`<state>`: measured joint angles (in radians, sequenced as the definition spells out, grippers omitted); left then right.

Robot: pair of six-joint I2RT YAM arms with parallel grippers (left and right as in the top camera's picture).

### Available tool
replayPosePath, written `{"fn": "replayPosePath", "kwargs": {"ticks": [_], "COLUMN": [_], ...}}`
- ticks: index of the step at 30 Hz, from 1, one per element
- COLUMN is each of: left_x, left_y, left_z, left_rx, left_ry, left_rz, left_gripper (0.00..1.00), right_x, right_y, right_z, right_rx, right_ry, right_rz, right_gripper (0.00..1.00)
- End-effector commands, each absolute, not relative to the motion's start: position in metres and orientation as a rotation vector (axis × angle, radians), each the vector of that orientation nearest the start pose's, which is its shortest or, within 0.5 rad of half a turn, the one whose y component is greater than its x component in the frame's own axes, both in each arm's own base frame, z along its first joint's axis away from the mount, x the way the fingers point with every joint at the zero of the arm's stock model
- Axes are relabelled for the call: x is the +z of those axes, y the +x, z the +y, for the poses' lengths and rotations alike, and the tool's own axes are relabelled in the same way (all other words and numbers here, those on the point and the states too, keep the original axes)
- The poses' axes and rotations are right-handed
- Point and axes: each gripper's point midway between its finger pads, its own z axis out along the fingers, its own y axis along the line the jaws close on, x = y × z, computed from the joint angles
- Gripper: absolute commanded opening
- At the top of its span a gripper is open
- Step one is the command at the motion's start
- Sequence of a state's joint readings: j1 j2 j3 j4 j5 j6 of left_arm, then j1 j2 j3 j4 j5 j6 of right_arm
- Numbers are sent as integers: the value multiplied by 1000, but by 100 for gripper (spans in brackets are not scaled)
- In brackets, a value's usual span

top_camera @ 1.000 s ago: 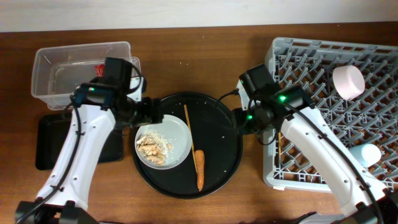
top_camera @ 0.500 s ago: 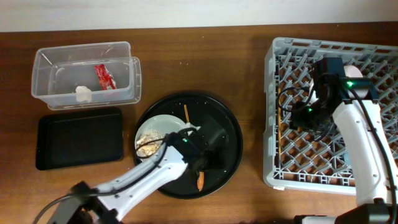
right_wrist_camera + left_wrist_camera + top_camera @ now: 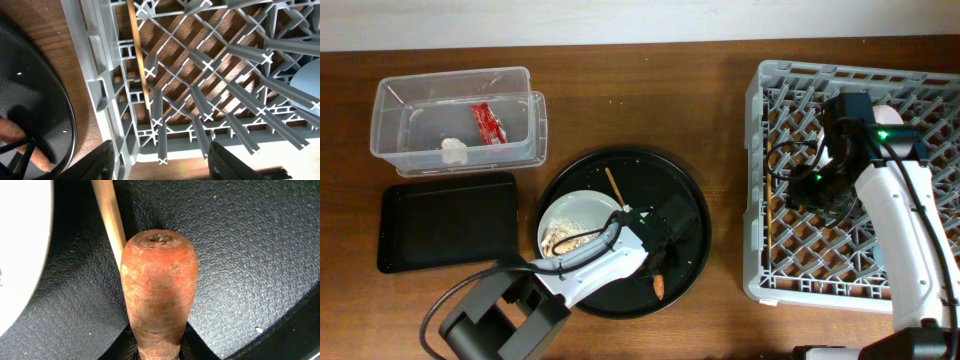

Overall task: Sort waste into correct bins and load items into the dishwasher rack
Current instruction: 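Grasp the carrot on the tray with the left gripper, then place the carrot onto the black tray on the left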

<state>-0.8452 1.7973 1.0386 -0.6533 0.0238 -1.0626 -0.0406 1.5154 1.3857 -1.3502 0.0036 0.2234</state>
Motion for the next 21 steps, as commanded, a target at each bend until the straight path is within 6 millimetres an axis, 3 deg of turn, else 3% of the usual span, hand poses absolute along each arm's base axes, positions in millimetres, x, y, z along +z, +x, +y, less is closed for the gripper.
{"fn": "replayPosePath", "kwargs": {"ticks": [1,5,9,12,15,19,21], "left_x": [15,55,61,101,140,142,136], "left_y": [224,234,239,273,309,319,314], "left_z": [-251,-245,-236,-175,-82,36,76], "left_rx": [-242,-290,-264,-190,-126,10,59], "left_ry": [-283,-267,-214,-275,-465,-876,-1033], "left_rz": [3006,2890,2872,2757,2606,2479,2433], "left_gripper": [22,22,22,22,21,22,22], "right_x": [171,171,171,171,171,171,171], "right_y": [281,281,280,281,281,281,281], "right_z": [-14,-14,-14,-14,-14,-14,-14], "right_rx": [-2,-2,-2,-3,-3,-3,-3], "right_ry": [383,383,383,383,383,382,382], "right_rz": [2984,2984,2985,2985,2985,2984,2984], "right_gripper": [59,59,59,59,59,59,59]}}
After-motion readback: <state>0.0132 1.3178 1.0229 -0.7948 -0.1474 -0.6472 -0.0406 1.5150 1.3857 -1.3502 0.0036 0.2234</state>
